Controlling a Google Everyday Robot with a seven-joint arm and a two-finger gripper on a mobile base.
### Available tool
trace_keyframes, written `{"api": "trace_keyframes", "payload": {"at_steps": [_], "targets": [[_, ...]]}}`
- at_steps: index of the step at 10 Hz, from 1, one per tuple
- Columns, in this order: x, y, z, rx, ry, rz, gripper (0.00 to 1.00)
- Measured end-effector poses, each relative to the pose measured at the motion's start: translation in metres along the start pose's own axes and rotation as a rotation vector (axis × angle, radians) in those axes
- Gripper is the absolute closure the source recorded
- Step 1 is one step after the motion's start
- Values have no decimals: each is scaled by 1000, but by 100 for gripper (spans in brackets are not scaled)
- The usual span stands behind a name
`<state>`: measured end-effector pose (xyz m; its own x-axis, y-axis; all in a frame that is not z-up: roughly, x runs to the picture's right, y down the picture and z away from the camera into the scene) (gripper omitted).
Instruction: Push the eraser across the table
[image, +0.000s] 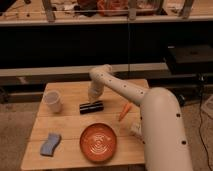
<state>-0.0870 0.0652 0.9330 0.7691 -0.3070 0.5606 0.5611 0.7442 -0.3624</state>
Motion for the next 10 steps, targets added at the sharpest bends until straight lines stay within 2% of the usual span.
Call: {"api": "trace_keyframes", "payload": {"at_steps": [10], "targets": [[3, 9, -4, -13, -9, -8, 99]]}}
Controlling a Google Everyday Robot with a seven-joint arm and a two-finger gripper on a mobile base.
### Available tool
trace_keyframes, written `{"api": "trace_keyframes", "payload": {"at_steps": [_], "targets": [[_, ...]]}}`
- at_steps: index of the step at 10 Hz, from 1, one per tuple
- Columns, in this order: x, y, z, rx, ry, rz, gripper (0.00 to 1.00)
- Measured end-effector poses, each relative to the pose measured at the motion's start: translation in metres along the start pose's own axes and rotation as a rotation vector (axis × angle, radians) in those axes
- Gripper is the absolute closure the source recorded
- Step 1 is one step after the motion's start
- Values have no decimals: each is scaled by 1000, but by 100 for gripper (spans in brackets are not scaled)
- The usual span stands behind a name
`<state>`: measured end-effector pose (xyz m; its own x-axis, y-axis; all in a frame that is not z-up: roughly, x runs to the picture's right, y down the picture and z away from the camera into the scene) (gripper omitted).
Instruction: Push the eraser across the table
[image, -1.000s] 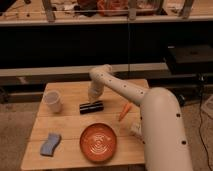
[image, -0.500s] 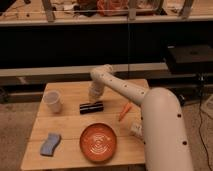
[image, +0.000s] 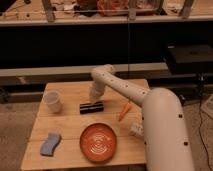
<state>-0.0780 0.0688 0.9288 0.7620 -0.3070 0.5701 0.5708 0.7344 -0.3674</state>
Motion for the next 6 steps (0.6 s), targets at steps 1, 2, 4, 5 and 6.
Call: {"api": "trace_keyframes", "payload": {"at_steps": [1, 2, 4, 5, 6], "targets": [[1, 2, -1, -3, 0, 0, 99], [1, 3, -1, -7, -2, -1, 99], [1, 5, -2, -7, -4, -3, 99], [2, 6, -3, -7, -5, -4, 99], [4, 8, -3, -8, -6, -3, 99]]}}
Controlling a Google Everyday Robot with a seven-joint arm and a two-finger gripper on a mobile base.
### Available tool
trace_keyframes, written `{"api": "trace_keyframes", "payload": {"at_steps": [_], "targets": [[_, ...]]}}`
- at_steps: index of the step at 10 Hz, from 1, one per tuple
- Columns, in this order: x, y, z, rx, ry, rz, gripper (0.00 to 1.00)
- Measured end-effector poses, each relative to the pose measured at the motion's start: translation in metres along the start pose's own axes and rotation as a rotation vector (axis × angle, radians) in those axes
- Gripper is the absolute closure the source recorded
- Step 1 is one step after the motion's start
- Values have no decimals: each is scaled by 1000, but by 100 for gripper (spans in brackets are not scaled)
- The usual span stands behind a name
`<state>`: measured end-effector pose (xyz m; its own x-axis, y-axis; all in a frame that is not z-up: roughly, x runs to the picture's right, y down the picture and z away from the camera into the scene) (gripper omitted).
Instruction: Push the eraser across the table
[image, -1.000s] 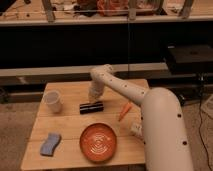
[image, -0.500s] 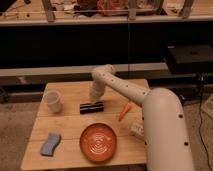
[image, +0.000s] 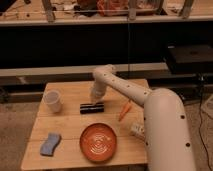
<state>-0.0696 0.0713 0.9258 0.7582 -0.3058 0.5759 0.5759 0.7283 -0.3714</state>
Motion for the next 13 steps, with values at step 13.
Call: {"api": "trace_keyframes", "payload": {"at_steps": [13], "targets": [[12, 14, -4, -25, -15, -3, 99]]}}
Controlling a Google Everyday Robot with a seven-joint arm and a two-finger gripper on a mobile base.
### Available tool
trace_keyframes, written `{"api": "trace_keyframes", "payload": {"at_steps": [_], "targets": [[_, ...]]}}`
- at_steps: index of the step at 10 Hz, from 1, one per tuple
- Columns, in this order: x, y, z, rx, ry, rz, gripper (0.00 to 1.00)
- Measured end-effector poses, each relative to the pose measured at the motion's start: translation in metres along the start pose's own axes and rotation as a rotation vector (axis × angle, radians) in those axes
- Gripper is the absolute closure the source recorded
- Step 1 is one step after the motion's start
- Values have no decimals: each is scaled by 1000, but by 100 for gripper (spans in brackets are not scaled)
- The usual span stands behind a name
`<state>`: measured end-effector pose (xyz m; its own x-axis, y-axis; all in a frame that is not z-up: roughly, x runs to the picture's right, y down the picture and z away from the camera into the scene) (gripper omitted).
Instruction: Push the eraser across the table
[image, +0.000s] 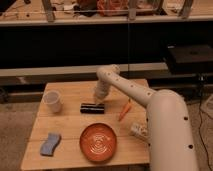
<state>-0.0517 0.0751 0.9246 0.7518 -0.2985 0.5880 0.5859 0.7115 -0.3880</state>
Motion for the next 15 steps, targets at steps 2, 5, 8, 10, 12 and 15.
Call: {"api": "trace_keyframes", "payload": {"at_steps": [2, 5, 8, 10, 12, 15], "targets": [[5, 4, -2, -7, -1, 1, 99], [3, 3, 0, -11, -4, -6, 99], [4, 4, 0, -17, -6, -10, 99], [3, 4, 0, -22, -8, -15, 99], [3, 4, 0, -26, -10, -16, 99], [2, 5, 1, -34, -12, -24, 99]]}}
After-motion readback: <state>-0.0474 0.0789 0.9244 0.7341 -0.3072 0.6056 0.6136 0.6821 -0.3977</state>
